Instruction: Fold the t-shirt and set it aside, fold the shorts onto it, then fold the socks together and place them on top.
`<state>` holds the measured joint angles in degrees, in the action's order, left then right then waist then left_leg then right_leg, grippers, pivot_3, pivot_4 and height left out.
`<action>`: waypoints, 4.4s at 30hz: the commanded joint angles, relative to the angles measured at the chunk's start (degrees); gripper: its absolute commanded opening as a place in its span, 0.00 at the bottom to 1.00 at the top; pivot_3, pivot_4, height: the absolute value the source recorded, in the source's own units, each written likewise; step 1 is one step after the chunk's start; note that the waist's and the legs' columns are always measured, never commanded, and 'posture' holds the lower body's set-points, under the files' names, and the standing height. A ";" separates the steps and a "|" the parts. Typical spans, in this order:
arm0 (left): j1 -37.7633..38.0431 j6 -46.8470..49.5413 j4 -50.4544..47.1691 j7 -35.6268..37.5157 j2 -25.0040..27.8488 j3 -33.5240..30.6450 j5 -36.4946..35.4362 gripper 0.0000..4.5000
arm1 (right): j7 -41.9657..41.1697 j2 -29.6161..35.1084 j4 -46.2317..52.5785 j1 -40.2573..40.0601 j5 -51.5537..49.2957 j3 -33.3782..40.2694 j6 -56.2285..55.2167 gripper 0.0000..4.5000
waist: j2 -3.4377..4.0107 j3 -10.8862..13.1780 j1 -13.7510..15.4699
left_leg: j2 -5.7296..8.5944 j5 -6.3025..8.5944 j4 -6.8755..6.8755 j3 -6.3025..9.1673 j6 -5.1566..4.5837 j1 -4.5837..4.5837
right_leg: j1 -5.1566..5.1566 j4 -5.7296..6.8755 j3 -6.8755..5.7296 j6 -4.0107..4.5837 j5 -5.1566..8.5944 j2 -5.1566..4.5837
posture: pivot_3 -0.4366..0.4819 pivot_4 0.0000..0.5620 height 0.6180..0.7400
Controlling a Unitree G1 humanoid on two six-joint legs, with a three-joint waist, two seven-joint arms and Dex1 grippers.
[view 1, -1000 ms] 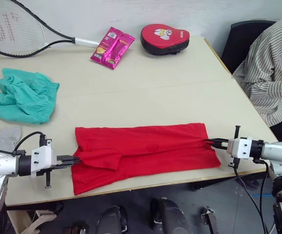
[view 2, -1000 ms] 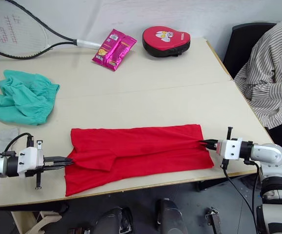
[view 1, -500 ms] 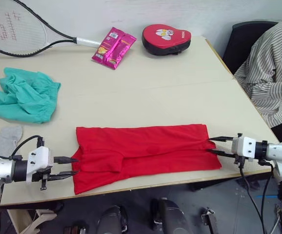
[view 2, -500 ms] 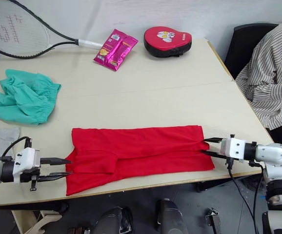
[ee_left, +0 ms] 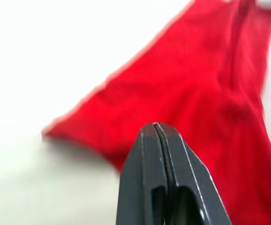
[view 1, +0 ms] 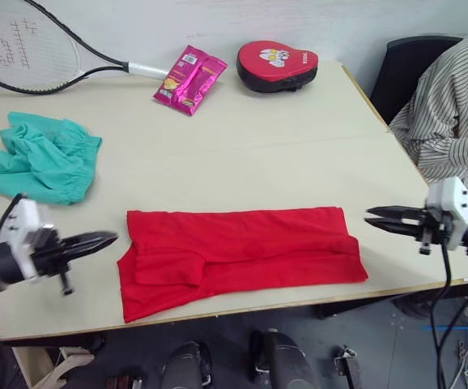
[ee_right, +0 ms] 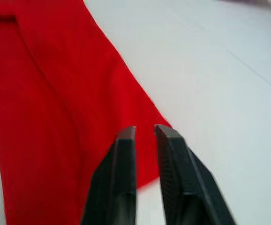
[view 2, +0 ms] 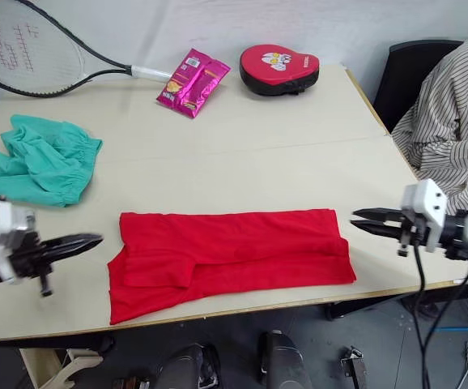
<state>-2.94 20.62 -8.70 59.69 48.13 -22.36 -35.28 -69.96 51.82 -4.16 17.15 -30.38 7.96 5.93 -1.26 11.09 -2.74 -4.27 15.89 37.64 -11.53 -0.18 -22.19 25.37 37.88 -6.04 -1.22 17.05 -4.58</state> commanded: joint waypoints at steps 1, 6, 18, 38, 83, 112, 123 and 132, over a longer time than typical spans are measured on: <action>-4.88 0.88 -3.50 -7.80 -5.74 7.20 3.16 0.00 | 10.65 -8.58 9.99 1.75 2.47 -5.87 4.56 0.01 | -0.09 -0.06 0.06 | 0.00 -0.03 -0.02 -0.01 0.00 0.01 | 0.00 0.00 0.01 -0.02 -0.01 0.02 | 0.48 0.27 1.00; -8.01 0.14 -2.47 -15.88 -13.81 16.19 10.88 0.00 | 24.16 -22.10 9.23 3.54 14.23 -14.81 4.21 0.01 | -0.15 -0.10 -0.06 | 0.02 -0.19 -0.04 -0.06 -0.13 -0.07 | 0.08 0.03 0.03 -0.02 -0.01 0.08 | 0.48 0.27 1.00; -3.51 1.02 0.49 -28.73 -18.25 18.10 21.38 0.00 | 40.52 -28.54 -0.68 -4.31 20.83 -5.85 -0.80 0.01 | -0.41 -0.26 0.57 | 0.07 -0.19 -0.13 -0.06 -0.20 -0.07 | 0.07 -0.06 0.04 -0.02 -0.01 0.04 | 0.48 0.27 1.00; -4.99 -11.62 4.90 -14.93 -16.93 8.90 11.65 0.00 | 33.59 -28.65 1.50 -2.38 9.15 1.77 -1.53 0.01 | -0.40 -0.28 0.36 | 0.19 -0.40 -0.53 0.59 -0.44 0.02 | -0.31 -0.20 -0.51 0.07 -0.03 -0.10 | 0.48 0.27 1.00; -3.77 -2.73 -5.60 -6.95 -13.28 11.80 4.18 0.04 | 12.85 -15.67 -1.77 -3.71 6.98 -0.08 -3.19 0.09 | 0.06 0.02 1.89 | 1.48 -1.02 -1.53 3.24 -0.61 -0.19 | -1.70 -1.35 -3.01 -0.32 0.08 -1.51 | 0.48 0.27 1.00; 4.84 -9.02 -12.34 0.28 -10.76 11.74 1.56 1.00 | -22.54 -6.60 -53.24 38.49 31.64 -25.17 -7.33 0.25 | 0.54 0.42 1.15 | 1.20 -1.00 -1.44 3.07 -0.75 -0.23 | -1.70 -1.78 -2.94 -0.23 -0.04 -1.11 | 0.48 0.27 1.00; 2.78 -10.63 -9.54 -10.32 -15.16 8.60 4.21 1.00 | 3.58 -13.09 -63.81 52.16 41.52 -24.39 -18.35 0.01 | 0.66 0.49 0.75 | 1.15 -1.19 -1.41 2.99 -0.45 -0.23 | -1.64 -1.71 -2.90 -0.17 -0.11 -1.05 | 0.48 0.27 1.00; 3.95 -13.29 -6.92 -19.22 -20.88 5.58 6.65 1.00 | 21.57 -21.03 -68.66 55.48 45.15 -23.46 -21.27 0.05 | 0.66 0.49 0.91 | 1.07 -1.29 -1.43 2.96 -0.31 -0.28 | -1.62 -1.68 -2.89 -0.15 -0.10 -0.94 | 0.48 0.27 1.00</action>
<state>0.89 8.73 -14.71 41.37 27.30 -15.55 -28.97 -49.12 30.84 -72.59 71.41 15.00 -17.14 -15.69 -0.59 11.59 -1.83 -3.21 14.61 36.22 -8.56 -0.51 -22.48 23.75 36.20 -8.93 -1.37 16.95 -5.52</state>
